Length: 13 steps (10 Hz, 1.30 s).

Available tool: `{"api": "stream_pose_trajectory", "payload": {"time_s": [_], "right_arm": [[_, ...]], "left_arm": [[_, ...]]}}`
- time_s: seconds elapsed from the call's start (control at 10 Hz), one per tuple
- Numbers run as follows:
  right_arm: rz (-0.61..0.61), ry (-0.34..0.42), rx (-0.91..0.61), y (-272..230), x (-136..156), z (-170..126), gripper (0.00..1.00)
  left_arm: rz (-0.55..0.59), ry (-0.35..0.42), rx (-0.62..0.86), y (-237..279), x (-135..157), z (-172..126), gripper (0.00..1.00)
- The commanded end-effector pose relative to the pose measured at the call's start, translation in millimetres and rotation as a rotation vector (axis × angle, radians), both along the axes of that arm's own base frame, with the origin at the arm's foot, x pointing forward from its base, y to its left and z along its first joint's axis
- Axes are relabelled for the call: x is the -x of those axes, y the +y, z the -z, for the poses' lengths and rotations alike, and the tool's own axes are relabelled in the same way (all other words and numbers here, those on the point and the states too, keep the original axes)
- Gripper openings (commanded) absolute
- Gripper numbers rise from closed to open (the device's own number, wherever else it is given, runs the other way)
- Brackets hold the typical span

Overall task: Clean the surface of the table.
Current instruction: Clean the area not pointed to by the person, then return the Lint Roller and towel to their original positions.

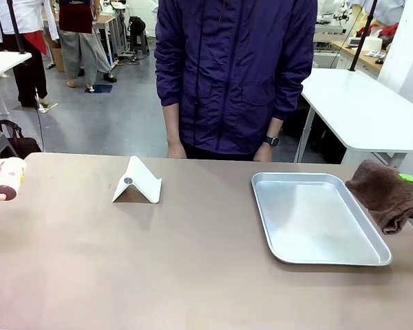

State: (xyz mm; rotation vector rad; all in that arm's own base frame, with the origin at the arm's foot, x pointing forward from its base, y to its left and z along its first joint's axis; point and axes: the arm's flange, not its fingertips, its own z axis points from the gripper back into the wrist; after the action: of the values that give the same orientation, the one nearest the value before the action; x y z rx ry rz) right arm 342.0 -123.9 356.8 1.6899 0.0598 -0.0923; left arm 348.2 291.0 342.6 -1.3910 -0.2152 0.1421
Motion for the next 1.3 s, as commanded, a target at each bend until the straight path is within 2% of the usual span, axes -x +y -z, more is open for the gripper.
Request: {"api": "stream_pose_trajectory", "payload": {"time_s": [0.0,1.2], "right_arm": [[-0.008,-0.005,-0.006,-0.4,0.0,-4.8,0.09],[-0.008,-0.005,-0.006,-0.4,0.0,-4.8,0.09]], "left_arm": [[-0.002,0.014,0.003,1.9,-2.3,-5.5,0.22],[-0.002,0.014,0.003,1.9,-2.3,-5.5,0.22]]}}
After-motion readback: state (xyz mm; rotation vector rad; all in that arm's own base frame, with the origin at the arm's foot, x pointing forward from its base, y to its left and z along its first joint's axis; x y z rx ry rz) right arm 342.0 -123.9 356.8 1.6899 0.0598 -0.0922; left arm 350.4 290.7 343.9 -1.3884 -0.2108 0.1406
